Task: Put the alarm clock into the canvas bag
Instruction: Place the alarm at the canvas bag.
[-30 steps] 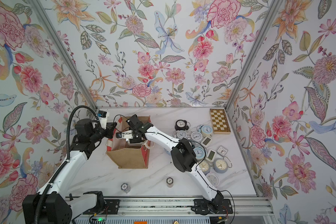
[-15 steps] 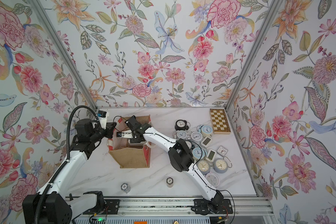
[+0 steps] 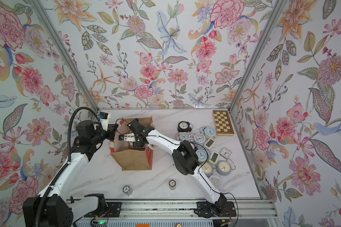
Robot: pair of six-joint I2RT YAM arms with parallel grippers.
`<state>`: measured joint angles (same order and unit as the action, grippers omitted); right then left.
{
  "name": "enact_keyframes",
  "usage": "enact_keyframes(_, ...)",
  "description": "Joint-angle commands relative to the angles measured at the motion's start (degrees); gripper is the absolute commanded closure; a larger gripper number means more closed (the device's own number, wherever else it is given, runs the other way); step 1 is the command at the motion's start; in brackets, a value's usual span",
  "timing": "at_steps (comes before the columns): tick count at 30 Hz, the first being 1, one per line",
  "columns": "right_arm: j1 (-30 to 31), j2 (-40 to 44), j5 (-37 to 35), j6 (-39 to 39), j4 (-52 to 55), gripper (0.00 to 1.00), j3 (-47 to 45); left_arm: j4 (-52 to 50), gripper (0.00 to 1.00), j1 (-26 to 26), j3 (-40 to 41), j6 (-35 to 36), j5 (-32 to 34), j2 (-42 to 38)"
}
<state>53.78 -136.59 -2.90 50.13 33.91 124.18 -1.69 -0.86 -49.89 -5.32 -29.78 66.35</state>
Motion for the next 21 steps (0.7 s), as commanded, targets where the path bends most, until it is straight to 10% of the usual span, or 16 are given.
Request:
enact_keyframes(1, 0.45, 6.88, 4.57, -1.22, 1.12, 0.22, -2.42, 0.72, 0.95, -0.28, 0.21, 0.49, -0.13, -0.71)
enact_keyframes(21, -3.35, 28.99, 21.43, -11.03, 2.92, 0.24, -15.41, 0.56, 0.95, -0.24, 0.14, 0.66, -0.19, -0.56)
